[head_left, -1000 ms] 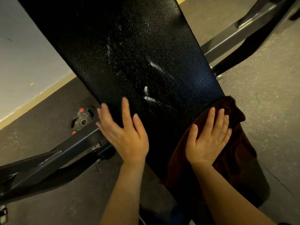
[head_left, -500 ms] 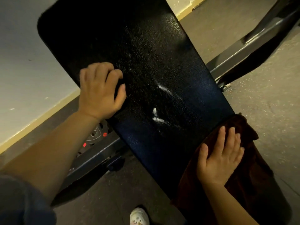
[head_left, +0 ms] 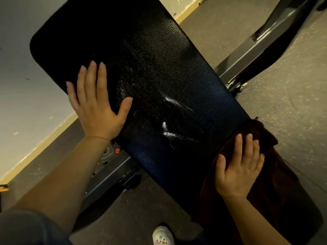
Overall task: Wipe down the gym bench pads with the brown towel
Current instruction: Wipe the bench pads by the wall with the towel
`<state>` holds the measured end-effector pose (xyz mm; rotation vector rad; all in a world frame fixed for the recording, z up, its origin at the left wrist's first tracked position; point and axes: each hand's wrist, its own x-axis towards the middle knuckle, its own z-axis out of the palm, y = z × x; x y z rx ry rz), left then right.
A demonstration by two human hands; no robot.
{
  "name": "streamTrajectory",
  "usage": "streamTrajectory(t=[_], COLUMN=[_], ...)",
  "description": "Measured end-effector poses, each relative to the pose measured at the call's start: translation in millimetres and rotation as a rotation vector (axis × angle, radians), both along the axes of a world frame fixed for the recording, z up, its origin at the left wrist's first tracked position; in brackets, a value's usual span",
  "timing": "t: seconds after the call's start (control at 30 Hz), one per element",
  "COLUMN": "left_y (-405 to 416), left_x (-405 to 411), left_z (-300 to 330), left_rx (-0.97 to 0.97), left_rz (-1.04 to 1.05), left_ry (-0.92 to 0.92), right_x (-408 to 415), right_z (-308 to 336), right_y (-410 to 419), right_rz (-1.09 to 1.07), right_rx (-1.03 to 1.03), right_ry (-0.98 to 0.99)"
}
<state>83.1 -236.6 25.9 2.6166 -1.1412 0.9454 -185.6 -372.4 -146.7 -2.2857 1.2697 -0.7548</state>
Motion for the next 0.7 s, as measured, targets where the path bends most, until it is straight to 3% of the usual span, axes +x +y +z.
streamTrajectory(t=[0.3, 0.5, 0.7], left_y=[-0.1, 1.3, 2.1], left_x=[-2.0, 5.9, 7.7], left_z=[2.5, -6.4, -10.2], left_rx=[0.062, 0.013, -0.011], left_rz=[0.042, 0.012, -0.005], left_ry=[0.013, -0.079, -0.114], right_x=[-0.3, 2.3, 49.7], right_z=[2.7, 4.2, 39.5], right_y=[0.8, 3.4, 5.2], right_rz=[0.010, 0.020, 0.201], right_rx=[0.001, -0.034, -0.120], right_ry=[0.015, 0.029, 0.007])
